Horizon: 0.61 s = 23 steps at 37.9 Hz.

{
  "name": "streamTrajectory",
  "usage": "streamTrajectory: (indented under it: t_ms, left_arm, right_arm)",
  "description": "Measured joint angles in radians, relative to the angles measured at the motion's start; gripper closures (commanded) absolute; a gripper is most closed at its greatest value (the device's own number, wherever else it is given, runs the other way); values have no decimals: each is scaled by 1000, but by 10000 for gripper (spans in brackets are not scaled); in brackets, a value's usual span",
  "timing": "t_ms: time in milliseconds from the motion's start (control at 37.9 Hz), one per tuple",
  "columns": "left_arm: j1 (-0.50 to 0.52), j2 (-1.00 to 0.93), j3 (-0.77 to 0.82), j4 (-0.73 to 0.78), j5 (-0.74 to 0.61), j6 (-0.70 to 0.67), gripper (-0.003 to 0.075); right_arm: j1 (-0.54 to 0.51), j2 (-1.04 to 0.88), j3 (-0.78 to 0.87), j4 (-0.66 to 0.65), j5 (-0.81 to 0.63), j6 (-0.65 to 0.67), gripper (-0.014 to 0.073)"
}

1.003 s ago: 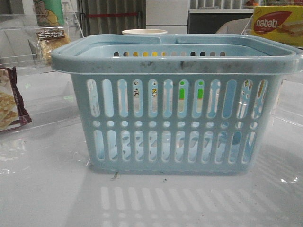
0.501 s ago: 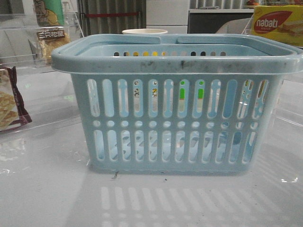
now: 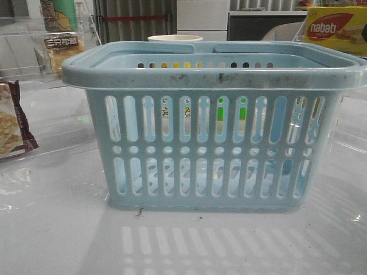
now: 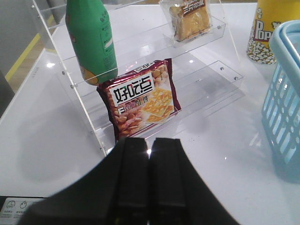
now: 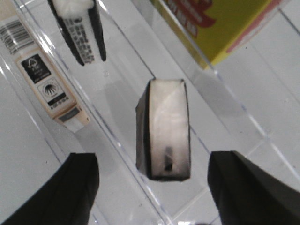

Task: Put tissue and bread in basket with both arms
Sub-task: 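Grasp the white-and-black tissue pack with the right gripper and lift, then carry the tissue pack with the right gripper over the blue basket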

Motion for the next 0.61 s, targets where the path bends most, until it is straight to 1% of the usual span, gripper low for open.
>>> streamTrajectory:
  t_ms: [79, 211, 290, 396, 475, 528, 607]
  left_arm:
    - [0, 0, 0, 0, 0, 0, 629]
    - [0, 0, 0, 0, 0, 0, 629]
    - [0, 0, 0, 0, 0, 0, 629]
    - [0, 0, 0, 0, 0, 0, 629]
    - [0, 0, 0, 0, 0, 0, 629]
    - [0, 0, 0, 0, 0, 0, 629]
    - [0, 0, 0, 0, 0, 0, 629]
  right_arm:
    - [0, 10, -2, -2, -34, 0, 2]
    - [0, 32, -2, -5, -50, 0, 12]
    - [0, 46, -2, -5, -50, 0, 92]
    - [0, 49, -2, -5, -50, 0, 253]
    - [0, 49, -2, -5, -50, 0, 344]
    - [0, 49, -2, -5, -50, 0, 385]
    - [0, 46, -2, -5, -44, 0, 414]
